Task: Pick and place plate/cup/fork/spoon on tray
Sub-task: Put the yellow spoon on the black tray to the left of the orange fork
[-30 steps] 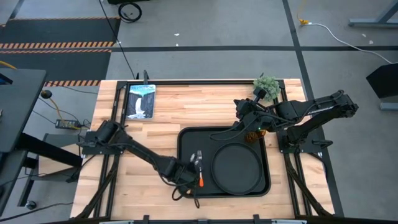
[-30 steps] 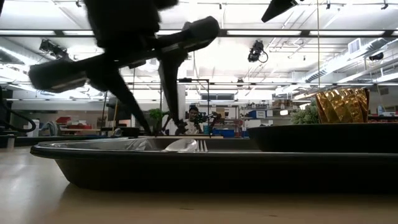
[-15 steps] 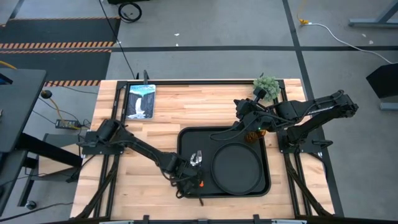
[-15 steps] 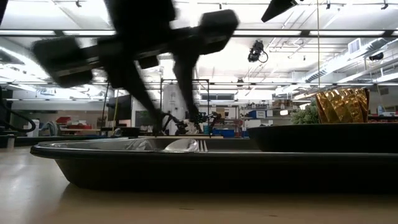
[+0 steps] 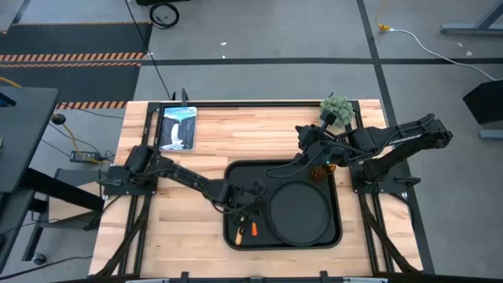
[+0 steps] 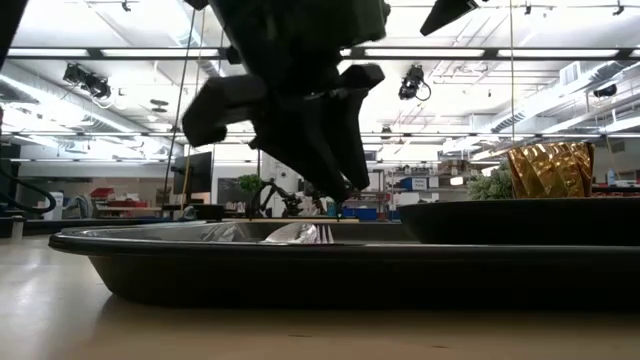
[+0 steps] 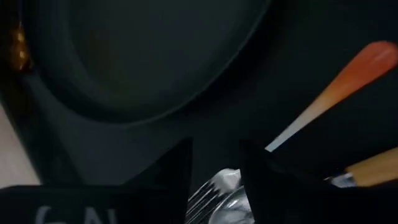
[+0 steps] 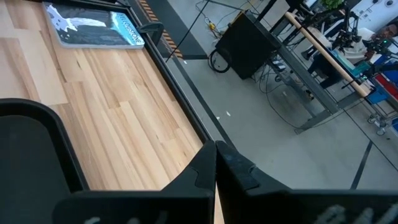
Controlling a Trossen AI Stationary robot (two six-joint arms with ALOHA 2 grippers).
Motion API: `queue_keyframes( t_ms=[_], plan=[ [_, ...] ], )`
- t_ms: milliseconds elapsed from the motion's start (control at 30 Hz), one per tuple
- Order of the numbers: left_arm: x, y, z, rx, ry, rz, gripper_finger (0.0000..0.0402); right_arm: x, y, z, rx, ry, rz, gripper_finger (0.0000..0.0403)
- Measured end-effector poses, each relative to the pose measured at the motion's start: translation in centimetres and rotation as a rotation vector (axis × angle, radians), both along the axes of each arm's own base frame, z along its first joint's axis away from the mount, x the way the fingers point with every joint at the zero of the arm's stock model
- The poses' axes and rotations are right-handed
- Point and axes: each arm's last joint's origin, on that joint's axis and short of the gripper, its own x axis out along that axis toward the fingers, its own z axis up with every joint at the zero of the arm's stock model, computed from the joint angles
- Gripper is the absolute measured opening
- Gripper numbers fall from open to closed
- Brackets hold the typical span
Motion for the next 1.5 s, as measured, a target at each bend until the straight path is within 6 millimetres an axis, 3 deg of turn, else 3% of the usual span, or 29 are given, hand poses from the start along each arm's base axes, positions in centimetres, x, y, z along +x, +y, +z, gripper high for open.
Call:
queue_keyframes(
  t_ms=[200, 500, 1500],
  plan=[
    [0.0, 1.1, -0.3, 0.041, 0.032, 0.062, 0.0136, 0.0, 0.0, 0.0, 0.000, 0.000, 0.001, 0.0010],
    [0.3, 1.1, -2.7, 0.149, 0.059, 0.104, 0.0119, 0.0, 0.0, 0.0, 0.004, -0.002, 0.001, 0.0010],
    [-0.5, 1.2, -3.2, 0.219, 0.134, 0.127, 0.0116, 0.0, 0.0, 0.0, 0.006, -0.003, 0.002, 0.0010]
  ],
)
